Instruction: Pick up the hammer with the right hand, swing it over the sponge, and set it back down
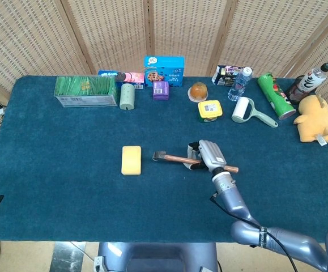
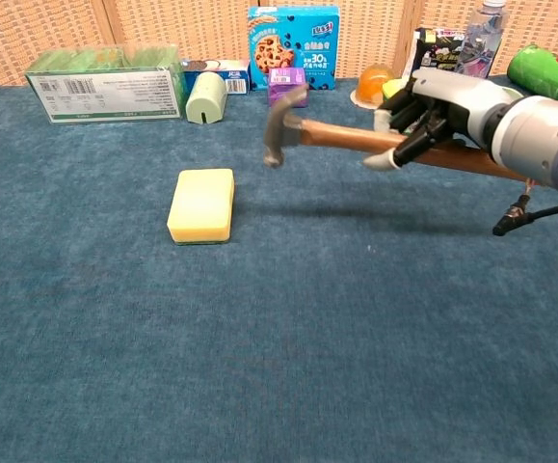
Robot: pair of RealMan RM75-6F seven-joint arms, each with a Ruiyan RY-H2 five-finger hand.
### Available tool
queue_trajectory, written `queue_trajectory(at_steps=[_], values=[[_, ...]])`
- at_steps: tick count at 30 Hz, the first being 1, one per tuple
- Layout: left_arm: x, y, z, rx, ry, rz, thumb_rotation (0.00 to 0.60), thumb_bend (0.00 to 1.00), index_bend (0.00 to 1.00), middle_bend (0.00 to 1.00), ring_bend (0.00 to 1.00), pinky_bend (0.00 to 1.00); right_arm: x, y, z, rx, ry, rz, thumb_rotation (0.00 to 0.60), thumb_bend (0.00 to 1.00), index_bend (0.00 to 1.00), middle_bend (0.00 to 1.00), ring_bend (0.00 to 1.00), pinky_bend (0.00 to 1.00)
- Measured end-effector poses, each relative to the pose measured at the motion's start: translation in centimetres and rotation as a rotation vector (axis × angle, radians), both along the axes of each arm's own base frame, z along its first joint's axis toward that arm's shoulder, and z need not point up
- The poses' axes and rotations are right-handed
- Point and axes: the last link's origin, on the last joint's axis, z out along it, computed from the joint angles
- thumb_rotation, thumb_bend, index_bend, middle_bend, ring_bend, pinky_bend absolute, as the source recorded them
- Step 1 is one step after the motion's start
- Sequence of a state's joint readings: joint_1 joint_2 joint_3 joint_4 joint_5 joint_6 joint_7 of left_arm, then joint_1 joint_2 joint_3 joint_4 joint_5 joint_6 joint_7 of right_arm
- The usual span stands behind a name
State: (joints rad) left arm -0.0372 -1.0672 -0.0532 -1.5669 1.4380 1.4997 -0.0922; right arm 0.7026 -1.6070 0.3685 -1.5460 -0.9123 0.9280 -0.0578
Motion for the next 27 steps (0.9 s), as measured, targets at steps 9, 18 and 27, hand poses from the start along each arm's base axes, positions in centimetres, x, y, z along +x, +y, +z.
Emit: queue_trajectory(at_steps=[9, 18, 27], values=[[0.0, -0.4, 0.1, 0.001, 0.005, 0.005, 0.600, 0.22, 0.33, 0.25, 0.12, 0.11, 3.3, 0.9, -1.1, 0.080, -0.239, -0.066, 0.600, 0.34, 0.90, 1.00, 1.00, 1.00], [-1.2, -1.7, 1.1, 0.022, 0.017, 0.050, 0.600, 0.22, 0.33, 0.25, 0.12, 0.11, 6.3, 0.9, -4.9, 0.129, -0.294, -0.066, 0.600, 0.34, 0.90, 1.00, 1.00, 1.00], [-2.0, -2.4, 1.5, 0.034, 0.016, 0.079, 0.600, 0.22, 0.33, 0.25, 0.12, 0.11, 7.0, 0.3, -7.1, 0.067, -0.093, 0.036, 0.600, 0.34, 0.90, 1.00, 1.00, 1.00]])
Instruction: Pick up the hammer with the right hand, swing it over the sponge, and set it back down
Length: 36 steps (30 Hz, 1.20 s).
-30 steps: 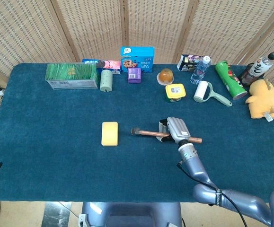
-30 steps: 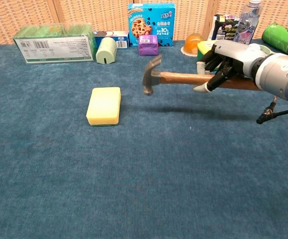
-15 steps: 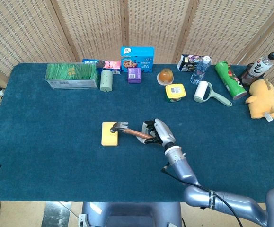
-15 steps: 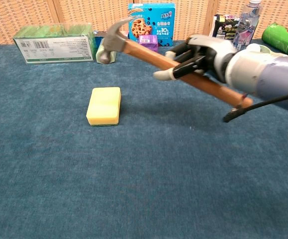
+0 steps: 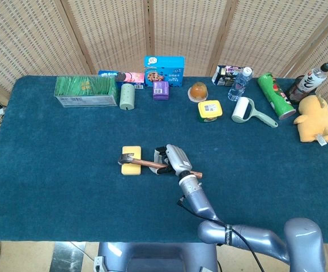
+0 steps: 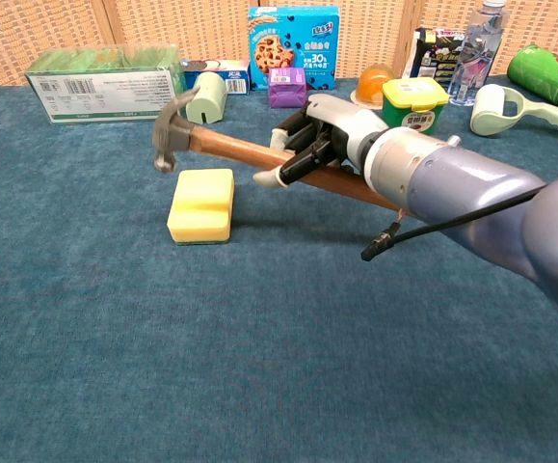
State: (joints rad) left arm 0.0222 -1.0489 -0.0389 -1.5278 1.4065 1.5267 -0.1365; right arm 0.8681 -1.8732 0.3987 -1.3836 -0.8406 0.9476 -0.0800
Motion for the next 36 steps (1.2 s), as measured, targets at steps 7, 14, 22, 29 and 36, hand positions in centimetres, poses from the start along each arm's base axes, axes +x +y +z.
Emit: queue_trajectory(at_steps=[7, 14, 22, 29, 36], values=[[-0.2, 0.3, -0.3, -0.008, -0.007, -0.005, 0.600, 0.22, 0.33, 0.25, 0.12, 0.11, 0.3, 0.0, -0.8, -0.087, 0.279, 0.159, 0.600, 0.34, 0.90, 1.00, 1.00, 1.00], [0.1, 0.7, -0.5, -0.013, -0.009, -0.020, 0.600, 0.22, 0.33, 0.25, 0.12, 0.11, 0.3, 0.0, 0.1, -0.141, 0.412, 0.190, 0.600, 0.35, 0.90, 1.00, 1.00, 1.00], [0.5, 1.0, -1.1, -0.034, -0.019, -0.036, 0.600, 0.22, 0.33, 0.25, 0.12, 0.11, 1.1, 0.8, 2.9, 0.010, 0.125, 0.060, 0.600, 0.35, 0.90, 1.00, 1.00, 1.00], [0.8, 1.1, -1.2, -0.041, -0.019, -0.045, 0.600, 0.22, 0.33, 0.25, 0.12, 0.11, 0.4, 0.7, 4.9, 0.114, -0.124, -0.079, 0.600, 0.35, 0.90, 1.00, 1.00, 1.00], [0.7, 1.0, -1.2, -0.043, -0.014, -0.032, 0.600, 0.22, 0.33, 0.25, 0.12, 0.11, -0.9, -0.1, 4.4, 0.112, -0.097, -0.108, 0.600, 0.35, 0.90, 1.00, 1.00, 1.00]])
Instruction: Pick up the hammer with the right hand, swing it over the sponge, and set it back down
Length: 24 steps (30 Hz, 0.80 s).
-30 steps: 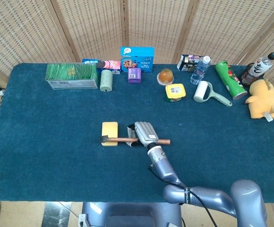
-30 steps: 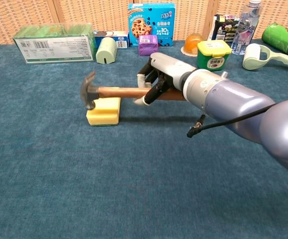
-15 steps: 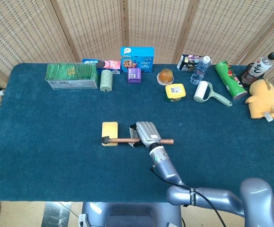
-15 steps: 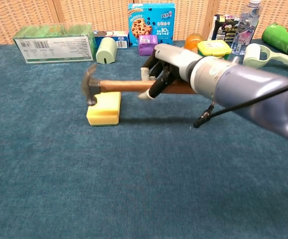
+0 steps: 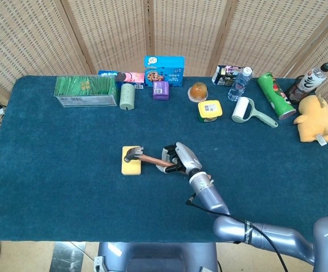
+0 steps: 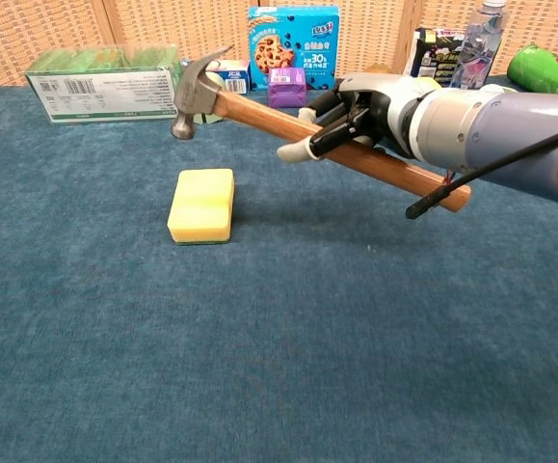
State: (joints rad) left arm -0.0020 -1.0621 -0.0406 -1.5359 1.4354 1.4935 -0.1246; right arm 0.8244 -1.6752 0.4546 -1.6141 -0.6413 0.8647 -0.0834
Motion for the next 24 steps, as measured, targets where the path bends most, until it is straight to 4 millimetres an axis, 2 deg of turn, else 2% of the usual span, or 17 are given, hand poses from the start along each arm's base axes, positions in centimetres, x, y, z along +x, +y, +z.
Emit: queue_trajectory(at_steps=[8, 17, 20, 24], values=[[-0.3, -0.1, 0.1, -0.002, 0.005, 0.019, 0.600, 0.22, 0.33, 0.25, 0.12, 0.11, -0.6, -0.8, -1.4, -0.028, 0.181, 0.061, 0.600, 0.36, 0.90, 1.00, 1.00, 1.00], [-0.5, -0.2, 0.3, 0.004, 0.005, 0.027, 0.600, 0.23, 0.33, 0.25, 0.12, 0.11, -0.5, -0.7, -3.2, -0.104, 0.617, 0.266, 0.600, 0.36, 0.90, 1.00, 1.00, 1.00], [-0.6, -0.1, 0.2, 0.002, 0.000, 0.025, 0.600, 0.22, 0.33, 0.25, 0.12, 0.11, -0.1, -0.6, -3.0, -0.117, 0.642, 0.273, 0.600, 0.36, 0.90, 1.00, 1.00, 1.00], [-0.5, 0.1, -0.1, -0.007, -0.005, 0.013, 0.600, 0.22, 0.33, 0.25, 0.12, 0.11, 0.7, -0.5, -1.8, -0.113, 0.522, 0.216, 0.600, 0.36, 0.90, 1.00, 1.00, 1.00]])
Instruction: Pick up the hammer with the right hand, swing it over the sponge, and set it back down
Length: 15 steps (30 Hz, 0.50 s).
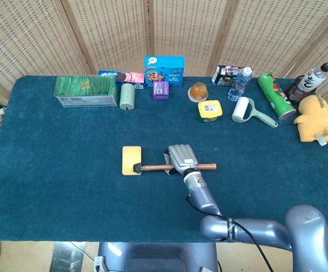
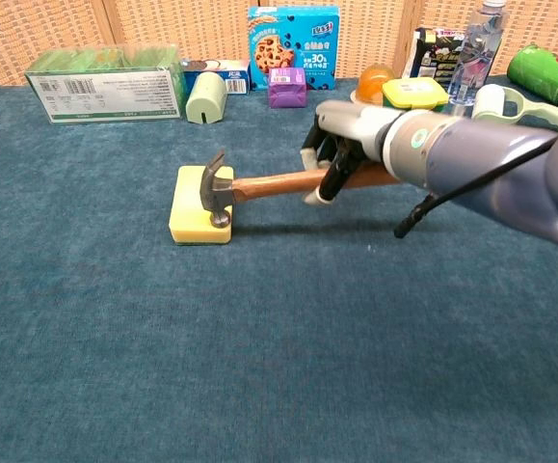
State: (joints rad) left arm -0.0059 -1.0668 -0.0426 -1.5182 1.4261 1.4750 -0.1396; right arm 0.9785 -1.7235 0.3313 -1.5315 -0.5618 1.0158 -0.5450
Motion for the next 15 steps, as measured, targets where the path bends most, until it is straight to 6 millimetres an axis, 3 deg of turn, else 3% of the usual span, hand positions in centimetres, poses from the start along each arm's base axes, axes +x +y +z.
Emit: queue_trajectory(at_steps=[5, 9, 15], values=[[0.2, 0.3, -0.2, -0.007, -0.004, -0.014, 0.600, 0.22, 0.33, 0.25, 0.12, 0.11, 0.3, 0.0, 2.6, 0.004, -0.159, -0.066, 0.600, 0.36, 0.90, 1.00, 1.00, 1.00], [0.4, 0.4, -0.4, -0.012, -0.004, -0.018, 0.600, 0.22, 0.33, 0.25, 0.12, 0.11, -0.9, -0.4, 4.5, -0.027, -0.187, -0.082, 0.600, 0.36, 0.90, 1.00, 1.00, 0.98], [0.7, 0.4, -0.6, -0.023, -0.001, -0.022, 0.600, 0.22, 0.33, 0.25, 0.12, 0.11, -3.1, -0.2, 5.4, -0.045, -0.183, -0.085, 0.600, 0.36, 0.90, 1.00, 1.00, 0.94]])
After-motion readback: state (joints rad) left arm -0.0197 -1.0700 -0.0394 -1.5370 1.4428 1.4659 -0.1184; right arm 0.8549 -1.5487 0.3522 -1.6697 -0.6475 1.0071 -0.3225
